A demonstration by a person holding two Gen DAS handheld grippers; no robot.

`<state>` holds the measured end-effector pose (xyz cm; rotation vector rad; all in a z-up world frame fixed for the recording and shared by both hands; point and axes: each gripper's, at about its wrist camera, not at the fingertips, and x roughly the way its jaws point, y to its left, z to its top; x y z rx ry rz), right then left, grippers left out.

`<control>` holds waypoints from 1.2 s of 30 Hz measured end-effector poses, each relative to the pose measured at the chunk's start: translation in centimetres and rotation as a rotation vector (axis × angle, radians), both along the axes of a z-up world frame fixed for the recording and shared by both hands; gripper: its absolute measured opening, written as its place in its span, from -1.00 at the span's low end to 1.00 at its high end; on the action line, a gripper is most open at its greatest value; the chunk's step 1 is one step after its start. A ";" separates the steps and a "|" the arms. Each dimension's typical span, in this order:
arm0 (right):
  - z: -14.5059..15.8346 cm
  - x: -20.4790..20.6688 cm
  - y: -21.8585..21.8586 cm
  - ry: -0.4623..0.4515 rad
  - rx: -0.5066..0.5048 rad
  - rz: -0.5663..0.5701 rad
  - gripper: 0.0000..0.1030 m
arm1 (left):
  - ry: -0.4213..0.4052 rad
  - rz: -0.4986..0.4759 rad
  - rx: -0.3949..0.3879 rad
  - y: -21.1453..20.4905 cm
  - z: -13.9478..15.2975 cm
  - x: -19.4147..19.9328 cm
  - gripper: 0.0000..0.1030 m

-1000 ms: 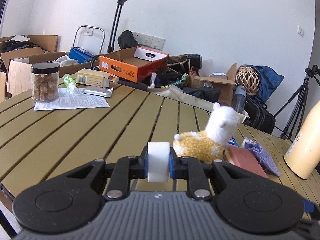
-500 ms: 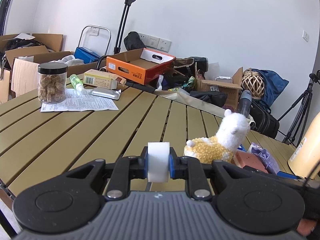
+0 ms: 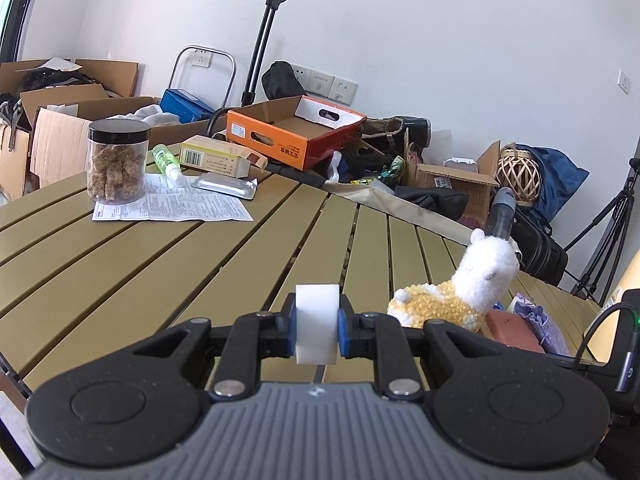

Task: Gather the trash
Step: 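Lift white roll with left gripper while right tool approaches pink sponge block, then close right gripper on the pink sponge block, then lift the pink sponge block off the table with the right gripper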

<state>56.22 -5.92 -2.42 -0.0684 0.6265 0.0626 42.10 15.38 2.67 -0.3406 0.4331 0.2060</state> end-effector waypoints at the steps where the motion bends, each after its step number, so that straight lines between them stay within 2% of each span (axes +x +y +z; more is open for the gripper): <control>1: -0.1 0.1 0.0 0.004 -0.001 -0.003 0.56 | 0.000 -0.001 0.000 0.0 0.0 0.0 -0.63; 3: -0.4 0.3 -0.2 0.018 0.007 -0.005 0.36 | -0.002 -0.001 0.001 -0.1 0.0 0.0 -0.63; 10: -0.3 -0.4 -0.7 -0.008 0.029 0.015 0.34 | -0.003 -0.007 0.005 -0.3 0.1 0.1 -0.63; 16: 0.7 -2.5 -1.2 -0.028 0.058 0.052 0.33 | -0.004 -0.017 -0.014 -0.2 0.0 -0.3 -0.63; 19: 1.3 -3.9 -1.5 -0.032 0.068 0.064 0.33 | -0.004 -0.019 0.002 -0.7 0.0 -0.6 -0.63; 36: 3.0 -10.9 -4.3 -0.033 0.111 0.103 0.33 | -0.046 -0.016 0.051 -2.7 0.2 -5.1 -0.63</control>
